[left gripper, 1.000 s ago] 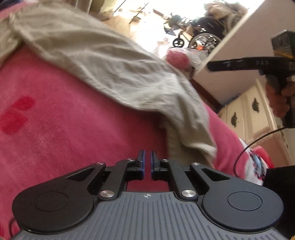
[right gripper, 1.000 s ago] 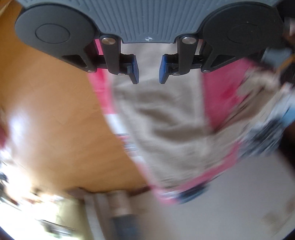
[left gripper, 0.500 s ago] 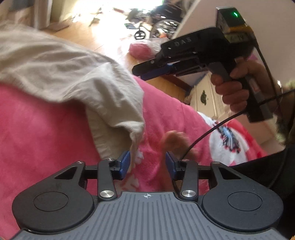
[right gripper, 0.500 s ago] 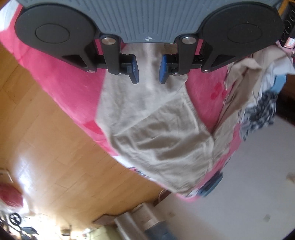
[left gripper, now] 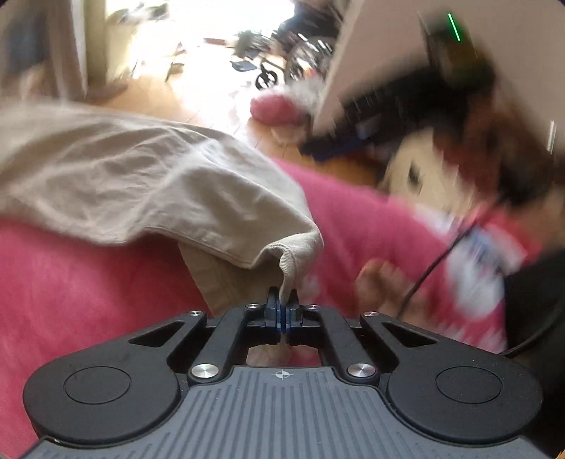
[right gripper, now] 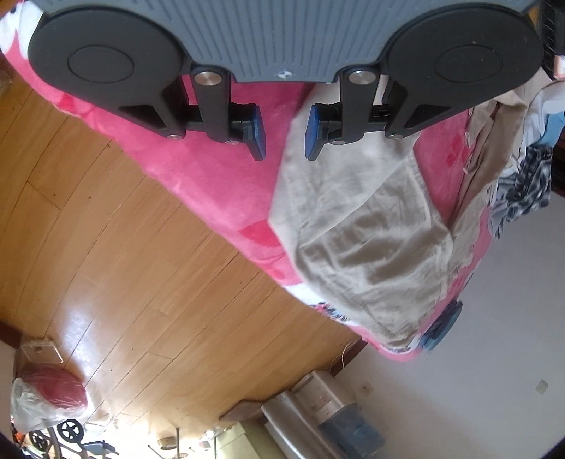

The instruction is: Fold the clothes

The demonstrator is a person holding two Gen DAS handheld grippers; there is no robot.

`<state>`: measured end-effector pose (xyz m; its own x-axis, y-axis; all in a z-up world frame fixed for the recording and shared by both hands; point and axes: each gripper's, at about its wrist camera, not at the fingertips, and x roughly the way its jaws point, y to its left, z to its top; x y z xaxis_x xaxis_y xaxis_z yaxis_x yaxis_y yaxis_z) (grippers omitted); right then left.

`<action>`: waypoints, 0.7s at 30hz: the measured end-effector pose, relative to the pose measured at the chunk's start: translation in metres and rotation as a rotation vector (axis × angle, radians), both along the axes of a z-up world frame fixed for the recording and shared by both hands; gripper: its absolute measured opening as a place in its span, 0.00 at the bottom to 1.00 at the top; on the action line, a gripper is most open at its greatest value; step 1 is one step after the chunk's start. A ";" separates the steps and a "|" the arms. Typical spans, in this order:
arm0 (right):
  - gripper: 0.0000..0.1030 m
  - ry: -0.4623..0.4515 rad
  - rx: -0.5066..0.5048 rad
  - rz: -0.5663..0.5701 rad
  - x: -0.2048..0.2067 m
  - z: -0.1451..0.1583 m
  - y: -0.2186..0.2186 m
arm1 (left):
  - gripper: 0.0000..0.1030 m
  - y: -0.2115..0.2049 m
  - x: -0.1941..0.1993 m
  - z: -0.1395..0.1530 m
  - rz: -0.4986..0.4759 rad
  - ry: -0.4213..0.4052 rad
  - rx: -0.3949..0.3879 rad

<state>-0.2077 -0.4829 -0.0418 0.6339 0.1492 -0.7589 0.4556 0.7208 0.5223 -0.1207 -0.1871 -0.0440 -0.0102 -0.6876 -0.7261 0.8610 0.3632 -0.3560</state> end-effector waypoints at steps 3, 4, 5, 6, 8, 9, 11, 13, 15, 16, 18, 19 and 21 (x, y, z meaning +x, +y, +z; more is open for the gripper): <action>0.25 -0.031 0.010 -0.010 0.000 0.000 -0.009 | 0.00 0.022 0.039 0.018 0.197 0.237 -0.109; 0.25 -0.046 0.013 -0.012 0.001 0.000 -0.011 | 0.00 0.030 0.055 0.020 0.279 0.307 -0.145; 0.25 -0.060 0.017 -0.013 0.002 0.000 -0.014 | 0.00 0.037 0.072 0.022 0.364 0.371 -0.180; 0.25 -0.072 0.023 -0.012 0.003 0.001 -0.015 | 0.00 0.045 0.088 0.024 0.450 0.435 -0.215; 0.25 -0.090 0.032 -0.002 0.008 0.001 -0.014 | 0.00 0.053 0.116 0.020 0.565 0.474 -0.224; 0.25 -0.097 0.034 0.004 0.011 0.001 -0.013 | 0.00 0.056 0.129 0.017 0.616 0.483 -0.222; 0.25 -0.102 0.033 0.015 0.017 0.000 -0.009 | 0.00 0.062 0.155 0.007 0.721 0.504 -0.206; 0.25 -0.103 0.039 0.030 0.022 -0.001 -0.003 | 0.00 0.070 0.168 -0.007 0.805 0.536 -0.191; 0.25 -0.123 0.049 0.058 0.026 -0.004 0.004 | 0.00 0.075 0.176 -0.018 0.863 0.559 -0.177; 0.26 -0.136 0.053 0.075 0.027 -0.005 0.007 | 0.00 0.075 0.175 -0.020 0.864 0.554 -0.166; 0.34 -0.154 0.055 0.115 0.033 -0.007 0.016 | 0.00 0.072 0.173 -0.022 0.853 0.551 -0.157; 0.36 -0.159 0.051 0.138 0.036 -0.008 0.022 | 0.00 0.070 0.172 -0.023 0.847 0.550 -0.154; 0.38 -0.159 0.030 0.195 0.045 -0.008 0.035 | 0.00 0.067 0.171 -0.024 0.836 0.549 -0.147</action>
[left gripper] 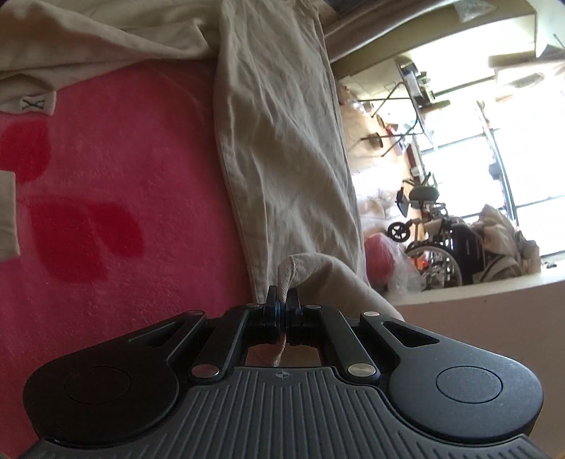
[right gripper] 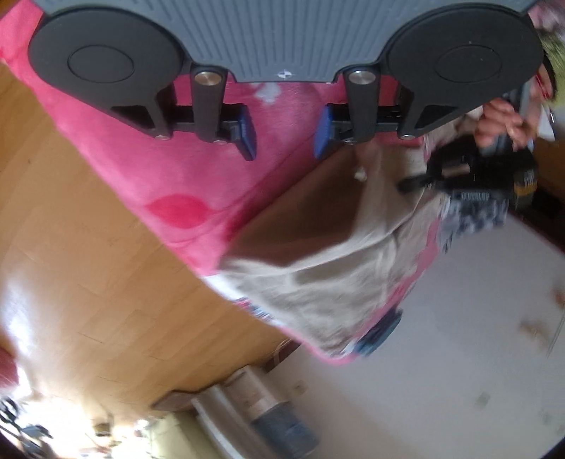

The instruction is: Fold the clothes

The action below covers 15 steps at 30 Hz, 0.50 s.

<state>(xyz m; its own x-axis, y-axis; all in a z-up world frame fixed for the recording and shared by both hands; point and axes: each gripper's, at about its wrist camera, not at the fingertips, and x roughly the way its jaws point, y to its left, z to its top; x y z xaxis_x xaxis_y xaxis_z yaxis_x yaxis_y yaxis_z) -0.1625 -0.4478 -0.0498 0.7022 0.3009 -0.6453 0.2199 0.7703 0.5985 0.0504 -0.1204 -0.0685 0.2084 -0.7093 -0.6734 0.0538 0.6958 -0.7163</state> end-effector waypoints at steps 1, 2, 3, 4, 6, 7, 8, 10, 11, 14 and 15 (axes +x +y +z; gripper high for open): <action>0.39 -0.013 0.010 0.041 0.005 0.000 0.008 | 0.00 -0.002 -0.001 -0.001 -0.006 0.000 0.002; 0.44 -0.031 0.027 0.076 0.009 0.001 0.017 | 0.00 -0.002 0.000 -0.002 -0.008 0.002 0.001; 0.47 -0.048 0.043 0.111 0.014 0.002 0.025 | 0.00 -0.002 0.001 -0.003 -0.007 0.005 -0.002; 0.48 -0.065 0.057 0.145 0.018 0.003 0.034 | 0.00 -0.002 0.001 -0.004 -0.005 0.007 -0.004; 0.59 -0.083 0.044 0.190 0.026 0.003 0.049 | 0.01 -0.001 0.003 -0.006 -0.004 0.012 -0.007; 0.61 -0.086 0.018 0.205 0.031 0.002 0.056 | 0.01 0.002 0.003 -0.007 -0.005 0.014 -0.007; 0.61 -0.081 -0.014 0.224 0.036 -0.001 0.064 | 0.01 0.005 0.002 -0.007 -0.006 0.016 -0.006; 0.60 -0.050 -0.055 0.245 0.045 -0.010 0.073 | 0.01 0.011 0.002 -0.009 -0.008 0.020 -0.005; 0.54 -0.038 -0.059 0.246 0.049 -0.016 0.075 | 0.01 0.014 0.002 -0.010 -0.009 0.022 -0.004; 0.03 -0.002 -0.049 0.226 0.053 -0.027 0.074 | 0.01 0.017 -0.005 -0.004 -0.031 0.002 0.017; 0.03 -0.012 -0.044 0.214 0.050 -0.024 0.072 | 0.01 0.019 -0.010 -0.001 -0.046 -0.002 0.019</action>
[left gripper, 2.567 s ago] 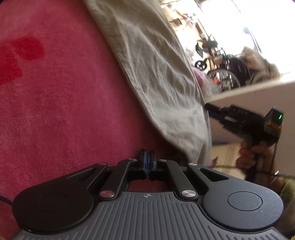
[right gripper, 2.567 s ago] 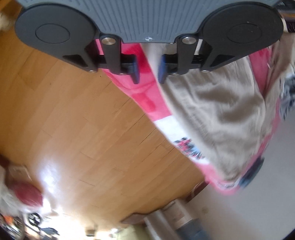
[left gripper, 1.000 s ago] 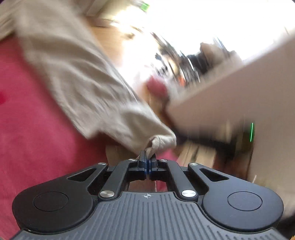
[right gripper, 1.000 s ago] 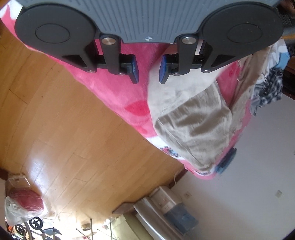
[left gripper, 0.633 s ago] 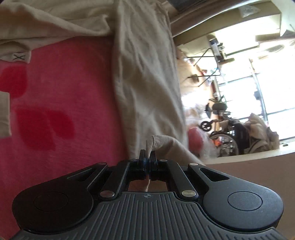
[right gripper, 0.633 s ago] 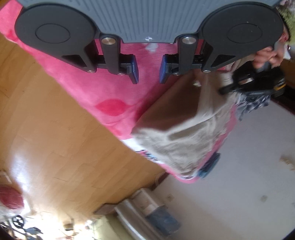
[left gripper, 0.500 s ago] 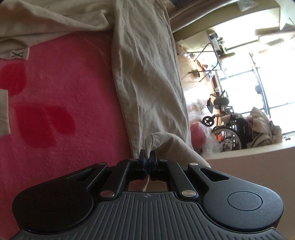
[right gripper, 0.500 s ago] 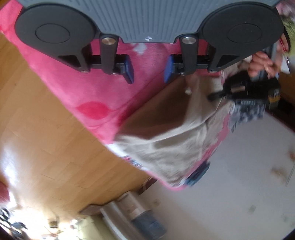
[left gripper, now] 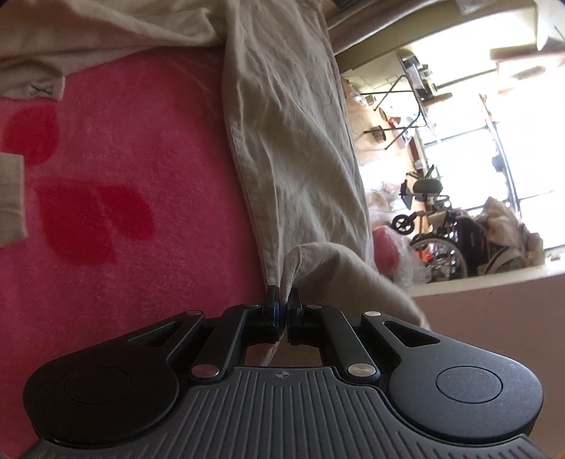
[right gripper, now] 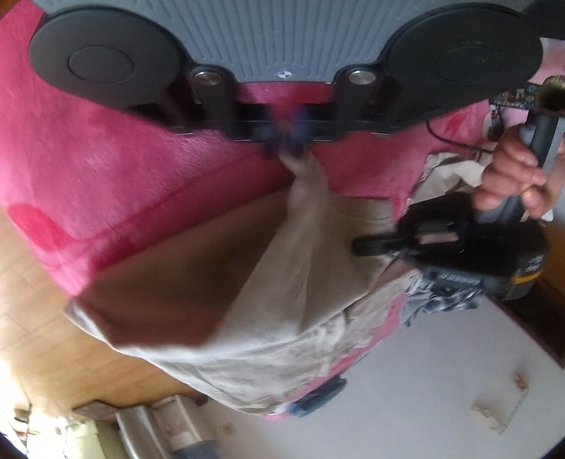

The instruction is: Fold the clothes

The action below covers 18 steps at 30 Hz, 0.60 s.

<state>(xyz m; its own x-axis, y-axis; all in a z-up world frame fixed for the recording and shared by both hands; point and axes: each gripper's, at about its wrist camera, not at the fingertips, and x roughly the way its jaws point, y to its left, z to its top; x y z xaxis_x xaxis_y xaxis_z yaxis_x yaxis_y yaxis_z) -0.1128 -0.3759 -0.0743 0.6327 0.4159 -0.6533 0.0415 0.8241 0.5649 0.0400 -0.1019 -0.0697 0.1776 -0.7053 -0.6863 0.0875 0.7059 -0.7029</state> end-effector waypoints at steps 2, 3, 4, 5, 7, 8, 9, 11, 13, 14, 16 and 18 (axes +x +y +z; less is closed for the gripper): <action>0.02 -0.034 0.024 0.000 -0.013 0.012 -0.007 | 0.01 0.003 -0.012 0.006 -0.038 0.002 -0.007; 0.02 -0.050 0.029 0.014 -0.021 0.020 -0.011 | 0.01 0.004 -0.021 0.010 -0.068 0.016 -0.024; 0.02 -0.062 0.017 0.033 -0.033 0.032 -0.016 | 0.01 0.006 -0.031 0.012 -0.096 0.037 -0.044; 0.02 -0.070 0.004 0.052 -0.046 0.043 -0.021 | 0.01 0.007 -0.040 0.013 -0.123 0.061 -0.068; 0.02 -0.054 -0.029 0.080 -0.067 0.060 -0.034 | 0.01 0.006 -0.064 0.012 -0.181 0.116 -0.103; 0.02 -0.038 -0.045 0.098 -0.078 0.069 -0.041 | 0.01 0.003 -0.076 0.010 -0.212 0.145 -0.111; 0.02 -0.023 -0.062 0.117 -0.088 0.077 -0.049 | 0.01 -0.002 -0.088 0.008 -0.238 0.168 -0.113; 0.02 -0.003 -0.092 0.159 -0.105 0.094 -0.061 | 0.01 -0.014 -0.109 0.001 -0.287 0.207 -0.110; 0.02 0.013 -0.125 0.197 -0.117 0.107 -0.068 | 0.01 -0.029 -0.127 -0.004 -0.326 0.231 -0.099; 0.02 0.027 -0.156 0.210 -0.121 0.111 -0.070 | 0.01 -0.037 -0.135 -0.007 -0.346 0.240 -0.086; 0.02 0.063 -0.186 0.218 -0.124 0.113 -0.073 | 0.01 -0.052 -0.148 -0.011 -0.387 0.250 -0.061; 0.02 0.112 -0.229 0.223 -0.131 0.109 -0.077 | 0.01 -0.064 -0.156 -0.011 -0.426 0.245 -0.036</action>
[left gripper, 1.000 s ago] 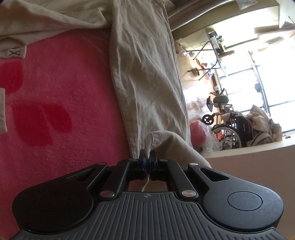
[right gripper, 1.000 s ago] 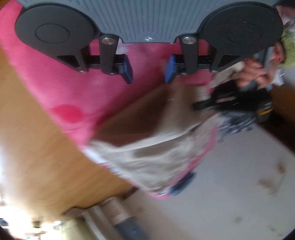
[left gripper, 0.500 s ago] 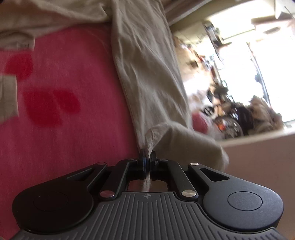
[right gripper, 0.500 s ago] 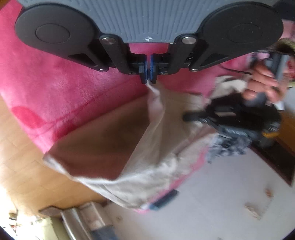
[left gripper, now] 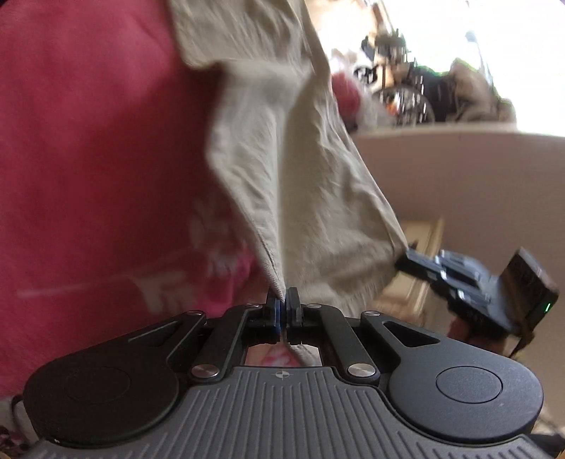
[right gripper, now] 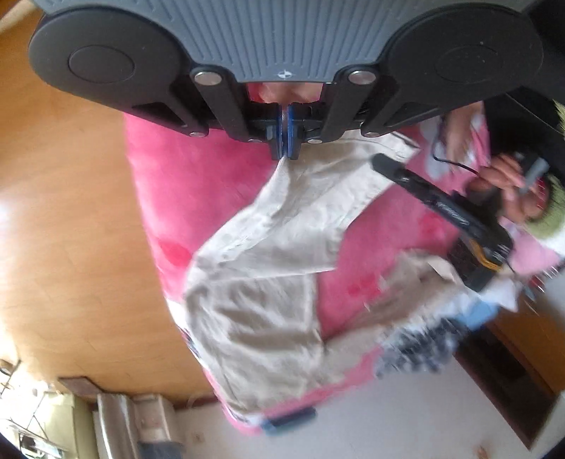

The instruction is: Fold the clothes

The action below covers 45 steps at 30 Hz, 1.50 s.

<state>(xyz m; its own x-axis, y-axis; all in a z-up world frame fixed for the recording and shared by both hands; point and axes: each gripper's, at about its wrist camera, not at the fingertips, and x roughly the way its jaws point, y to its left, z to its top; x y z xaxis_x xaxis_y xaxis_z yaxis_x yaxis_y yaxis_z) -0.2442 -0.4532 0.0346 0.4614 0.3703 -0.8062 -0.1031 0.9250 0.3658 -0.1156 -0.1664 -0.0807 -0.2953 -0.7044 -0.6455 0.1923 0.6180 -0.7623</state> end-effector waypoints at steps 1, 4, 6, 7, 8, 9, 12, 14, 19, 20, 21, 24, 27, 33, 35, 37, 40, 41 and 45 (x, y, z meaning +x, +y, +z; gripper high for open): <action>0.02 0.025 -0.027 0.003 -0.004 -0.004 -0.002 | 0.01 -0.007 -0.003 0.000 -0.021 -0.007 0.009; 0.02 0.074 -0.068 -0.003 -0.010 -0.014 -0.008 | 0.01 -0.024 -0.008 0.003 -0.058 -0.016 0.027; 0.02 0.089 -0.092 -0.007 -0.014 -0.015 -0.015 | 0.01 -0.033 -0.011 0.007 -0.069 -0.022 0.025; 0.02 0.096 -0.106 -0.004 -0.014 -0.015 -0.018 | 0.01 -0.036 -0.014 0.008 -0.078 -0.026 0.027; 0.02 0.105 -0.121 0.000 -0.014 -0.015 -0.022 | 0.01 -0.040 -0.018 0.009 -0.088 -0.033 0.031; 0.02 0.118 -0.137 0.012 -0.013 -0.016 -0.024 | 0.00 -0.044 -0.022 0.009 -0.100 -0.039 0.035; 0.02 0.158 -0.187 0.045 -0.010 -0.019 -0.030 | 0.00 -0.055 -0.031 0.005 -0.139 -0.062 0.057; 0.02 0.189 -0.209 0.058 -0.008 -0.026 -0.034 | 0.00 -0.062 -0.036 0.000 -0.166 -0.084 0.086; 0.02 0.274 -0.248 0.105 0.001 -0.067 -0.027 | 0.05 -0.073 -0.040 -0.018 -0.205 -0.106 0.218; 0.03 0.289 -0.259 0.114 0.003 -0.075 -0.025 | 0.07 -0.073 -0.039 -0.019 -0.205 -0.100 0.230; 0.03 0.295 -0.271 0.119 0.003 -0.080 -0.022 | 0.08 -0.073 -0.037 -0.018 -0.204 -0.095 0.237; 0.08 0.309 -0.277 0.104 0.001 -0.083 -0.024 | 0.12 -0.071 -0.038 -0.010 -0.205 -0.094 0.233; 0.23 0.357 -0.300 0.087 -0.009 -0.078 -0.029 | 0.13 -0.065 -0.044 -0.005 -0.226 -0.052 0.245; 0.23 0.243 -0.399 0.058 -0.016 -0.036 -0.027 | 0.13 -0.034 -0.029 0.019 -0.170 -0.066 0.234; 0.22 0.119 -0.390 0.066 -0.003 -0.012 -0.013 | 0.13 -0.030 -0.013 0.027 -0.102 -0.096 0.223; 0.22 0.011 -0.378 0.100 0.018 0.001 0.011 | 0.13 -0.024 0.005 0.035 -0.022 -0.146 0.223; 0.22 -0.084 -0.372 0.135 0.059 -0.002 0.044 | 0.13 -0.022 0.036 0.044 0.094 -0.254 0.227; 0.22 -0.105 -0.375 0.144 0.075 -0.009 0.058 | 0.13 -0.022 0.045 0.044 0.122 -0.283 0.232; 0.22 -0.107 -0.343 0.142 0.121 -0.047 0.089 | 0.13 -0.020 0.080 0.041 0.221 -0.385 0.257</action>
<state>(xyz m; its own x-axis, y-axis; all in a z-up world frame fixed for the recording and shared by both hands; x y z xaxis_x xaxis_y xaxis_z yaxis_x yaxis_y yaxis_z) -0.1232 -0.3641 -0.0127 0.5128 0.1537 -0.8447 -0.2597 0.9655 0.0181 -0.0360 -0.1862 -0.0402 0.1357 -0.5272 -0.8388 0.2725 0.8339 -0.4800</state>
